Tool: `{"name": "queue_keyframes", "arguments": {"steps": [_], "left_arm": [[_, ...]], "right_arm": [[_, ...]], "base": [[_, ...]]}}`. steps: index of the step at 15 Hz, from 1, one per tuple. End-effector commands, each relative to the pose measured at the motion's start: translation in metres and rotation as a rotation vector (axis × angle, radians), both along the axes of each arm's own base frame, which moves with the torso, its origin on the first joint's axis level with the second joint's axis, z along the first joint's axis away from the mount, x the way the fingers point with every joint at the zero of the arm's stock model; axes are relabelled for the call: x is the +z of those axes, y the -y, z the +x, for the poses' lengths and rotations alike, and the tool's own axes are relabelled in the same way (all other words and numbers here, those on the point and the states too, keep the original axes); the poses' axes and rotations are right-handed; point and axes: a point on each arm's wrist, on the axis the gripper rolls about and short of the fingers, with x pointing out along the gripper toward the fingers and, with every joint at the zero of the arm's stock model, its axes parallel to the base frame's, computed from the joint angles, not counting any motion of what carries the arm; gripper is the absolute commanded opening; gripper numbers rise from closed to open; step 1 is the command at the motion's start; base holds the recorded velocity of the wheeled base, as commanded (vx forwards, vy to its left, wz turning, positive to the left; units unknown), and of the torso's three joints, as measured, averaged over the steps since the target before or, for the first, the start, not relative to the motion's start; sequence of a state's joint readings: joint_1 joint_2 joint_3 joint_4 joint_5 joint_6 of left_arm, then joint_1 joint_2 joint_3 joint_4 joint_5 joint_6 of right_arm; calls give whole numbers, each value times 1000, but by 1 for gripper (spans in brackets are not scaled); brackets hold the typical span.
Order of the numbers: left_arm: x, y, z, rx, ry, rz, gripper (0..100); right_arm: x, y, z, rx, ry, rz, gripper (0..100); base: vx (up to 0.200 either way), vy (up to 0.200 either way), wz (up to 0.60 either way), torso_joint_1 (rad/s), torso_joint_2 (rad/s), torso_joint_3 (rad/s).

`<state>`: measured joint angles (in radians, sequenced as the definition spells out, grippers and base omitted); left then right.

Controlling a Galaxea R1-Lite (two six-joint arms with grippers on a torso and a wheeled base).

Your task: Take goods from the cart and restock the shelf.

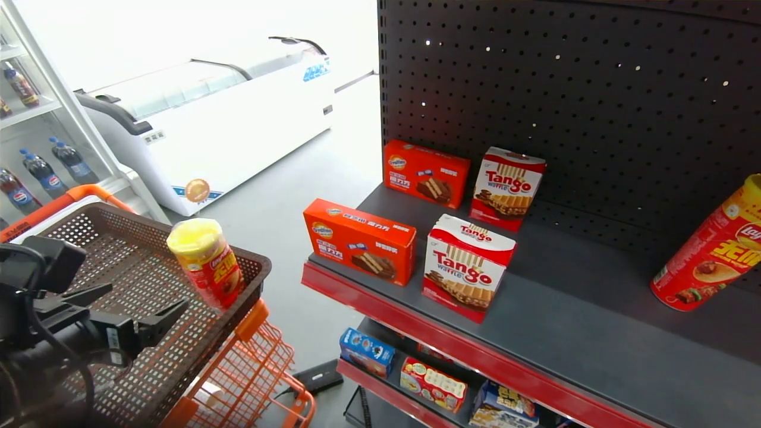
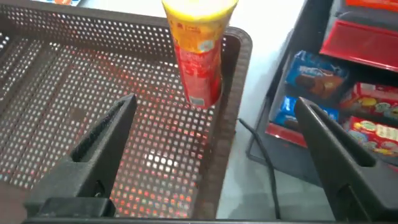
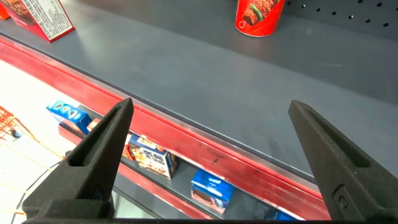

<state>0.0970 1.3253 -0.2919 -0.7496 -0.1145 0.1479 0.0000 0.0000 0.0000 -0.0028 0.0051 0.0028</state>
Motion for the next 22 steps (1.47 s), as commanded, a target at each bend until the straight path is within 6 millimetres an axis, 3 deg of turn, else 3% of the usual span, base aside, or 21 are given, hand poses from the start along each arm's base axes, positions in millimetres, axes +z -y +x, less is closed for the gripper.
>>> {"name": "queue_keyframes", "arguments": {"steps": [1, 3, 4, 6, 14, 15, 22], "left_arm": [[-39, -5, 34, -1, -103, 11, 100], [-43, -7, 49, 0, -60, 15, 100], [-56, -9, 69, -6, -22, 32, 100], [-64, -7, 88, -27, 30, 33, 100], [-90, -10, 142, -28, 108, 40, 100], [-92, -7, 147, -36, 127, 37, 0], [-87, -4, 155, -48, 164, 48, 0]], "right_arm": [[0, 0, 0, -1, 0, 0, 100], [0, 0, 0, 1, 0, 0, 100], [0, 0, 0, -1, 0, 0, 100], [0, 0, 0, -1, 0, 0, 100], [0, 0, 0, 1, 0, 0, 100], [0, 0, 0, 1, 0, 0, 100], [0, 0, 0, 1, 0, 0, 100]], "base": [[0, 0, 0, 0, 0, 0], [0, 0, 0, 0, 0, 0], [0, 0, 0, 0, 0, 0], [0, 0, 0, 0, 0, 0], [0, 0, 0, 0, 0, 0], [0, 0, 0, 0, 0, 0], [0, 0, 0, 0, 0, 0]]}}
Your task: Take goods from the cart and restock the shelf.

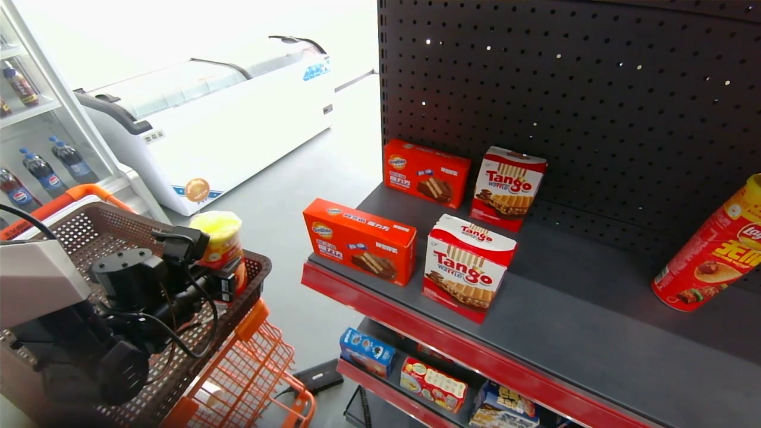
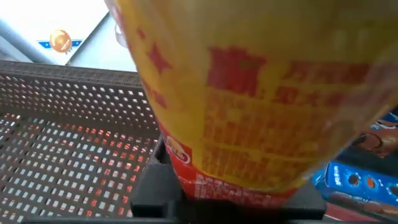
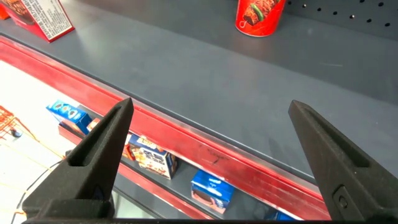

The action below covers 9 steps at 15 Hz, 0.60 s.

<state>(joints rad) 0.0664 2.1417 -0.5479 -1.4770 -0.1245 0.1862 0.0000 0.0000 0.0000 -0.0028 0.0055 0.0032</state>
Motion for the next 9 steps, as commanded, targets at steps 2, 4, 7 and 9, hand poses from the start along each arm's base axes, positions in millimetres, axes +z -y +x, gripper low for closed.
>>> {"name": "queue_keyframes", "arguments": {"steps": [2, 4, 7, 9], "left_arm": [[11, 1, 6, -2, 58, 19, 0], [44, -1, 11, 2, 174, 28, 0], [99, 1, 9, 0, 275, 34, 0], [127, 4, -7, -14, 269, 31, 0]], "right_arm": [[0, 0, 0, 1, 0, 0, 100], [0, 0, 0, 1, 0, 0, 100], [0, 0, 0, -1, 0, 0, 100], [0, 0, 0, 1, 0, 0, 100]], "base": [[0, 0, 0, 0, 0, 0], [0, 0, 0, 0, 0, 0], [0, 0, 0, 0, 0, 0], [0, 0, 0, 0, 0, 0]]}}
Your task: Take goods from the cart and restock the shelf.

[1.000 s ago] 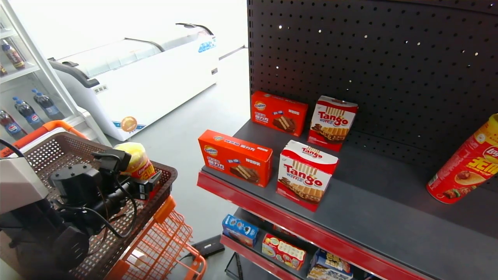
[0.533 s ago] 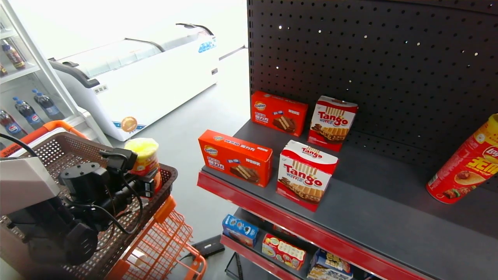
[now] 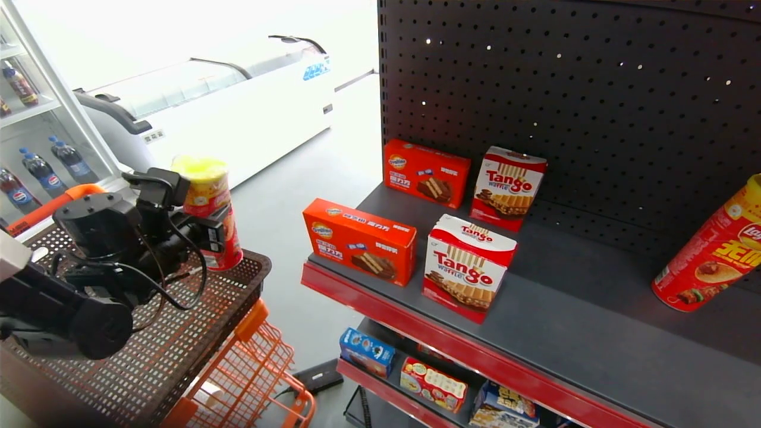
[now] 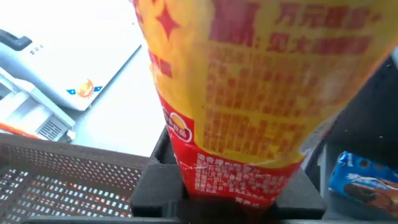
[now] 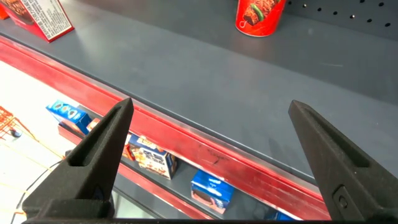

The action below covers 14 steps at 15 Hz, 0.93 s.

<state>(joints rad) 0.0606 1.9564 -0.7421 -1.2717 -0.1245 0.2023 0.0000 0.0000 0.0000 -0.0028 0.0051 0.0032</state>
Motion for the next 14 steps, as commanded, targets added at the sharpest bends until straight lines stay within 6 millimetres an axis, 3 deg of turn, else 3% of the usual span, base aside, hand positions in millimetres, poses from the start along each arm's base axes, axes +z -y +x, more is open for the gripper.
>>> {"name": "queue_keyframes", "arguments": {"steps": [1, 2, 6, 8, 14], "left_arm": [[58, 8, -29, -26, 91, 1, 0], [73, 17, -38, -56, 110, -12, 0], [101, 33, -63, -115, 168, -19, 0], [107, 41, -80, -181, 137, -20, 0], [96, 100, -132, -521, 64, -74, 0]], "right_arm": [[0, 0, 0, 1, 0, 0, 100], [0, 0, 0, -1, 0, 0, 100], [0, 0, 0, 1, 0, 0, 100], [0, 0, 0, 1, 0, 0, 100], [0, 0, 0, -1, 0, 0, 100]], "base": [[0, 0, 0, 0, 0, 0], [0, 0, 0, 0, 0, 0], [0, 0, 0, 0, 0, 0], [0, 0, 0, 0, 0, 0], [0, 0, 0, 0, 0, 0]]}}
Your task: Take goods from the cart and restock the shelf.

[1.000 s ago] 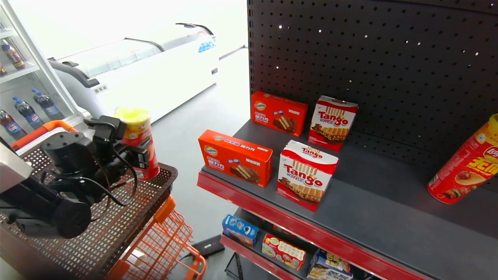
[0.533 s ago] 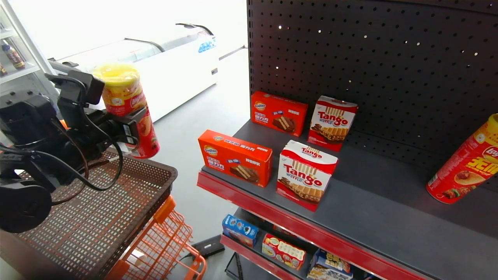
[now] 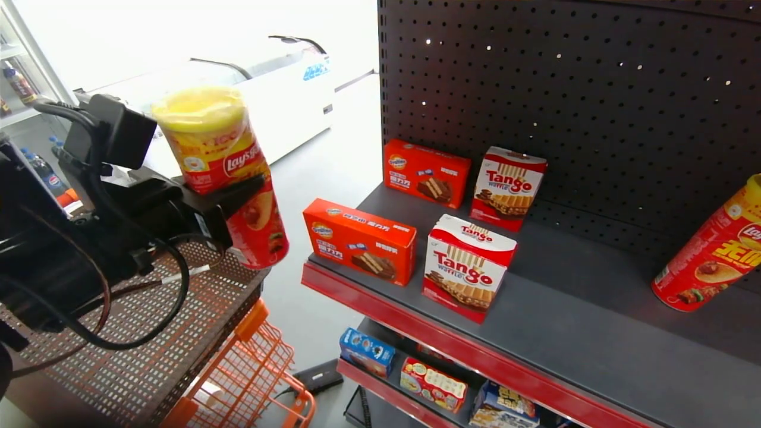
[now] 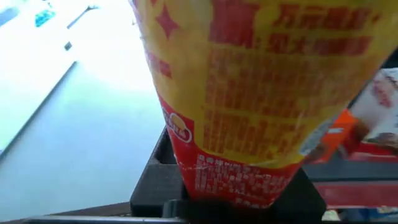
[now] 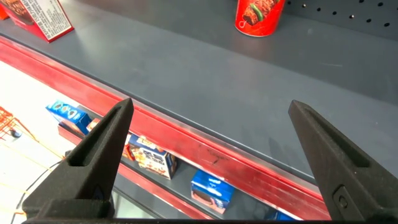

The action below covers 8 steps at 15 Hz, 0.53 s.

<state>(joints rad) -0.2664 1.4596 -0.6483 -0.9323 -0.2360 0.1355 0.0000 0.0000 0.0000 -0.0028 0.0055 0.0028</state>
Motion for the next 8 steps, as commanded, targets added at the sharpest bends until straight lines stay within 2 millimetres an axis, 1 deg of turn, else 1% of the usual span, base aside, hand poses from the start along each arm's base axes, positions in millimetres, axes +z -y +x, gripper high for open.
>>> {"name": "queue_keyframes", "arguments": {"steps": [1, 2, 3, 5, 7, 8], "left_arm": [[8, 21, -26, -122, 9, -16, 0], [8, 22, -27, -128, 9, -16, 0], [9, 32, -37, -194, -39, -15, 0], [6, 36, -52, -243, -104, -4, 0], [-2, 37, -57, -264, -143, 14, 0], [-6, 42, -61, -305, -157, 21, 0]], "right_arm": [[0, 0, 0, 1, 0, 0, 100], [0, 0, 0, 1, 0, 0, 100], [0, 0, 0, 1, 0, 0, 100], [0, 0, 0, -1, 0, 0, 100], [0, 0, 0, 1, 0, 0, 100], [0, 0, 0, -1, 0, 0, 100]], "base": [[0, 0, 0, 0, 0, 0], [0, 0, 0, 0, 0, 0], [0, 0, 0, 0, 0, 0], [0, 0, 0, 0, 0, 0], [0, 0, 0, 0, 0, 0], [0, 0, 0, 0, 0, 0]]}}
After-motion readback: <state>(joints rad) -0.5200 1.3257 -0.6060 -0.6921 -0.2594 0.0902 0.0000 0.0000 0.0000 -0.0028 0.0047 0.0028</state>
